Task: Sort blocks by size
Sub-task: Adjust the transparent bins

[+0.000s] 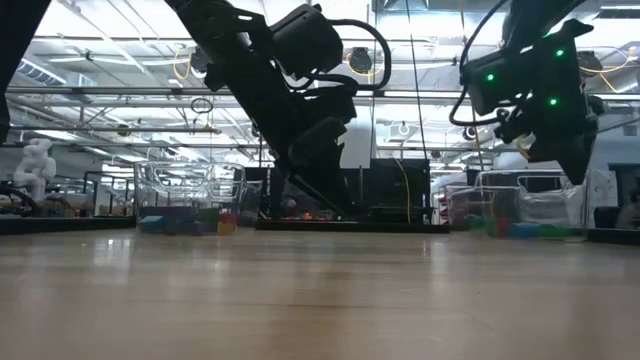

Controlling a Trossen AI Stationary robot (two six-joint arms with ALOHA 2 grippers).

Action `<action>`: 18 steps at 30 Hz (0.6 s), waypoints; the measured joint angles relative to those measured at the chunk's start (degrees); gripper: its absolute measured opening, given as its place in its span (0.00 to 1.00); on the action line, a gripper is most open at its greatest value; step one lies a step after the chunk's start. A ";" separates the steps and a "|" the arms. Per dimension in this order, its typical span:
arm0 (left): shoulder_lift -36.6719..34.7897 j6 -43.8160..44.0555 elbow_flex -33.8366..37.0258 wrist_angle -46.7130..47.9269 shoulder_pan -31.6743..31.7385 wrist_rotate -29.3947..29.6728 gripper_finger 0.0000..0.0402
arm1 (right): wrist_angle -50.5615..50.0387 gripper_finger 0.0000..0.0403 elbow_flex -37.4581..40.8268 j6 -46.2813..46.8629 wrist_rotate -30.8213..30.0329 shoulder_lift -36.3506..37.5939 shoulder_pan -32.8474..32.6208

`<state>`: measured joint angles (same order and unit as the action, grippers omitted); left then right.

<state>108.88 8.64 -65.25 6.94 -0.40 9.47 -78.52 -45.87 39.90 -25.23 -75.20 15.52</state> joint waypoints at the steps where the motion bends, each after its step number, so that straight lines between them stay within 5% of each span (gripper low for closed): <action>1: 0.00 0.00 0.00 0.02 0.00 0.00 0.64 | 0.02 0.00 0.00 -0.56 0.07 0.00 0.89; 8: 0.00 0.06 -0.02 4.23 -0.03 1.06 0.64 | -4.03 0.00 0.00 0.06 -0.07 0.00 2.61; 18: -2.88 2.83 -0.07 15.43 0.75 13.46 0.64 | -1.87 0.00 -1.18 3.53 -2.01 9.11 -3.53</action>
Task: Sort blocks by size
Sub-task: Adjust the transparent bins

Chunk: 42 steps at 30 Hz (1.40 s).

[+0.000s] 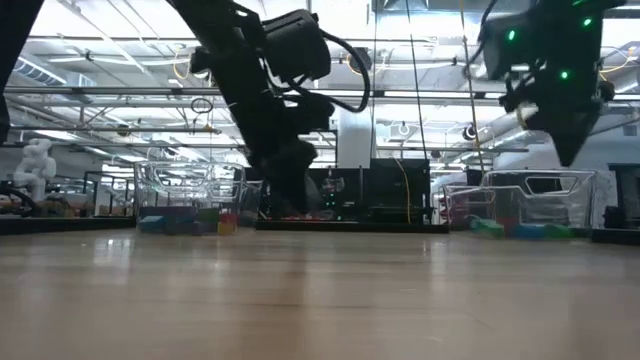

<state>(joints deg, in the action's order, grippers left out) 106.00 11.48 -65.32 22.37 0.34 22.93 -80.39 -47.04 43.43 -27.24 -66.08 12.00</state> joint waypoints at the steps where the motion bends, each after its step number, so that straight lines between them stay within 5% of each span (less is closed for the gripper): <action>1: -0.14 -0.40 0.00 -0.88 0.67 0.09 0.64 | 1.00 0.00 -0.07 0.29 -0.09 1.41 -0.41; 8: 1.40 -3.97 0.01 -7.00 10.34 -6.08 0.64 | 6.87 0.00 -0.42 0.49 2.58 7.57 -2.36; 26: 1.50 4.41 0.04 5.71 27.99 -2.09 0.64 | 9.06 0.00 -0.42 3.94 3.28 9.01 -9.83; 35: 1.50 2.78 0.04 14.57 29.08 -1.46 0.64 | 8.92 0.00 -0.42 6.46 3.27 8.98 -12.38; 42: -0.46 3.24 0.07 20.24 24.26 -1.48 0.64 | 8.75 0.00 -0.42 6.91 3.25 8.98 -13.65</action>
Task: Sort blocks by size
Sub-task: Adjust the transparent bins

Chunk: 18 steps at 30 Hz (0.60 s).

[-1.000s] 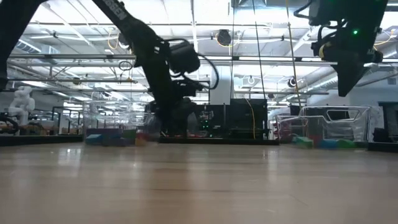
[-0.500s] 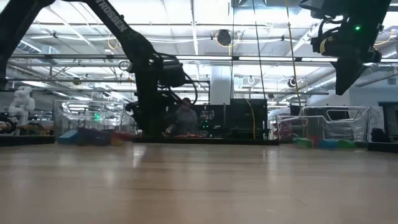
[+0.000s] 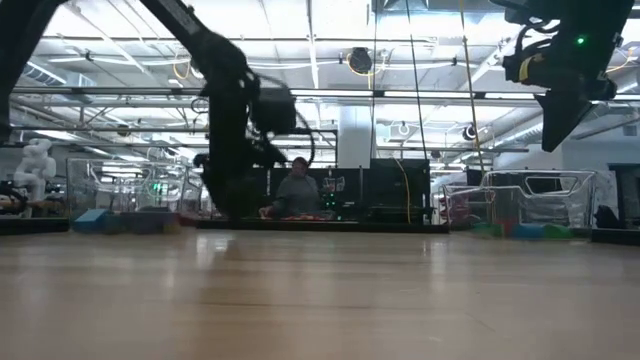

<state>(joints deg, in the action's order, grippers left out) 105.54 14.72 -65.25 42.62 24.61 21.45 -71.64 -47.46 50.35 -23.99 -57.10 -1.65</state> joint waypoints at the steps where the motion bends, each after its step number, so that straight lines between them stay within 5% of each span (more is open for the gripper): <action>1: -0.94 0.00 0.00 -0.30 -0.91 0.00 0.64 | 0.12 0.00 0.00 0.00 -0.17 0.00 0.00; 9: -9.76 5.52 0.00 0.22 -13.99 -0.09 0.64 | 0.18 0.00 0.00 0.00 -1.59 0.00 -0.47; 18: -9.29 15.94 0.74 -1.34 -35.44 6.24 0.64 | 0.15 0.00 1.25 2.57 -5.42 -0.02 -3.69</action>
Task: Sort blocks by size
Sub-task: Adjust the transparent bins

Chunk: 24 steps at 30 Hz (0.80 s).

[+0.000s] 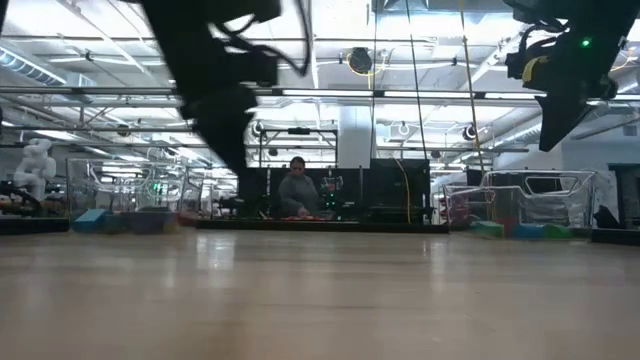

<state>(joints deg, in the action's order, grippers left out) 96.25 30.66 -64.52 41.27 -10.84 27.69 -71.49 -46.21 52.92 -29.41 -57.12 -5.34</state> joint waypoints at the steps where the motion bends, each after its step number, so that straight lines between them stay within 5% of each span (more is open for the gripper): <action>1: -0.05 2.01 0.92 0.92 -1.10 0.96 0.64 | 0.39 0.00 0.33 0.31 -0.25 0.02 -0.26; 9: -1.40 16.43 10.59 9.97 -1.50 -0.23 0.64 | 1.43 0.00 0.69 0.57 -0.30 -0.02 -1.34; 24: -4.39 23.50 20.02 20.17 5.50 -0.93 0.64 | 2.94 0.00 0.69 -1.09 -0.35 0.00 -1.68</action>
<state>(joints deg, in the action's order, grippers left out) 91.86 54.15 -44.50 61.44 -5.33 26.76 -68.55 -45.52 51.83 -29.75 -57.12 -7.02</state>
